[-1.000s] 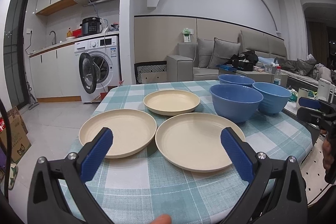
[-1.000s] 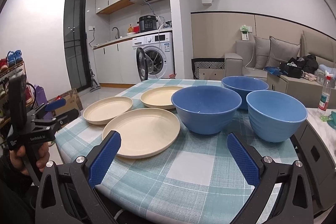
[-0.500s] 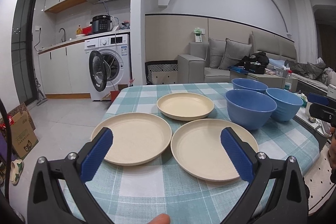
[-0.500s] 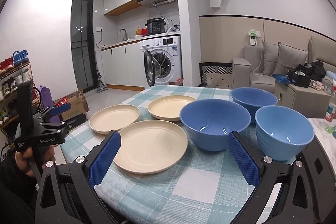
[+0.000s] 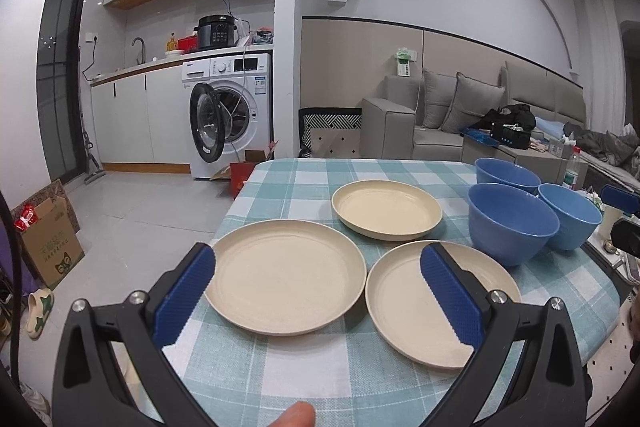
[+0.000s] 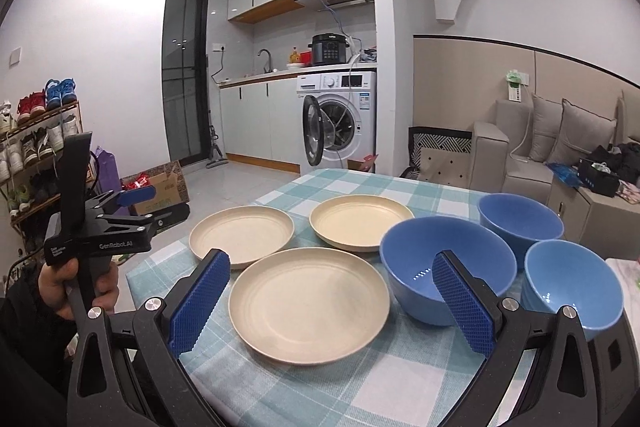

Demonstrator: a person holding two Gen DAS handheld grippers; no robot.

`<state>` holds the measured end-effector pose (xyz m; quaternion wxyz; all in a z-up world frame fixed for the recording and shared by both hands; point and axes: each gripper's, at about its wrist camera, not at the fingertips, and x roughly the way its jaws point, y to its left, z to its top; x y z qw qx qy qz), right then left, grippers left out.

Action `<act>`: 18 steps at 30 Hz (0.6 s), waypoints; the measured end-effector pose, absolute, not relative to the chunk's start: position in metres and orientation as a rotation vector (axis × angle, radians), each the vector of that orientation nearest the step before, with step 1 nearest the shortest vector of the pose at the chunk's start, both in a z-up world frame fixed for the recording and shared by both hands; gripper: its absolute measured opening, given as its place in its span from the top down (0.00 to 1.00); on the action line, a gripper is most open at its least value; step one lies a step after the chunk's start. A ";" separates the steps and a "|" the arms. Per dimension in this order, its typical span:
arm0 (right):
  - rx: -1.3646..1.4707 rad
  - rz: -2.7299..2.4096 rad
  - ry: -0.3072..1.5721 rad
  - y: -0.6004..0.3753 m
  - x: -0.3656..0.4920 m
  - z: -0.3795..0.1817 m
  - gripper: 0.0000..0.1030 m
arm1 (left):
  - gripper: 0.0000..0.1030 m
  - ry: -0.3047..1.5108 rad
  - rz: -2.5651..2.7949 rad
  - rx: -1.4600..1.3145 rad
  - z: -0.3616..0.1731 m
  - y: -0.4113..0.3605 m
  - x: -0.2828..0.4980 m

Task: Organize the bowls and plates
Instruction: 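Move the left gripper toward one cream plate while the right gripper approaches another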

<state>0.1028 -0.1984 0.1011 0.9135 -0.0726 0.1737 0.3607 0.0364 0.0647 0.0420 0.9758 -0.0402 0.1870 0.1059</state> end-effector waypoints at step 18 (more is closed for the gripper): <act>-0.179 0.778 0.390 -0.171 0.133 0.109 0.00 | 0.00 0.452 0.203 0.015 0.040 0.053 0.065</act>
